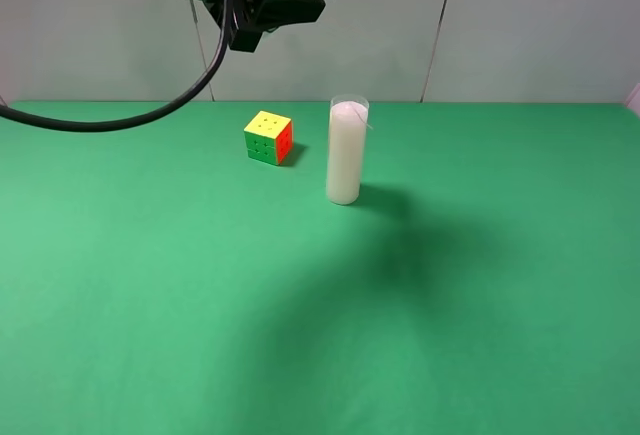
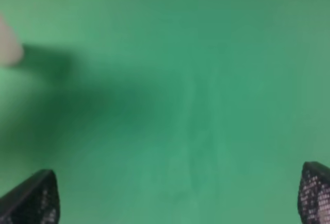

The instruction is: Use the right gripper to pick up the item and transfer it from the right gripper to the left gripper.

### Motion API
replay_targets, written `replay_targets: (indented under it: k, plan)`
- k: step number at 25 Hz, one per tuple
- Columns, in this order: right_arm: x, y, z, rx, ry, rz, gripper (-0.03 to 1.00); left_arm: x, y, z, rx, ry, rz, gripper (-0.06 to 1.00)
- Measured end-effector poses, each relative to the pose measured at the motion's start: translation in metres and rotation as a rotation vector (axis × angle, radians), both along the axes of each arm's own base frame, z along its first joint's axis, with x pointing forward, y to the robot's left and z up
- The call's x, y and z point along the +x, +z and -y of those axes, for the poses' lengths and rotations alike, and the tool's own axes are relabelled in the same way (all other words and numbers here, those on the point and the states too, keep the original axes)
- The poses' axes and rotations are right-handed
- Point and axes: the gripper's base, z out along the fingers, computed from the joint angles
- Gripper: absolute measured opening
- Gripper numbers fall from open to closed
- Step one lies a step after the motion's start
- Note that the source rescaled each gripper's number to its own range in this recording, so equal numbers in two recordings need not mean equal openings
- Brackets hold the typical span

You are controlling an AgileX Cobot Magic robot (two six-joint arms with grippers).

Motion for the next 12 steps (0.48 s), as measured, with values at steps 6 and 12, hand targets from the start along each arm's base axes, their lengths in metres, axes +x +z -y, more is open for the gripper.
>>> replay_targets:
  k: [6,12]
  plan:
    - [0.0012,-0.0044,0.0,-0.02,0.015,-0.004,1.0,0.0,0.0,0.0,0.0,0.0,0.0,0.0]
    - [0.0012,-0.0046,-0.0021,0.006,0.023,-0.005,1.0,0.0,0.0,0.0,0.0,0.0,0.0,0.0]
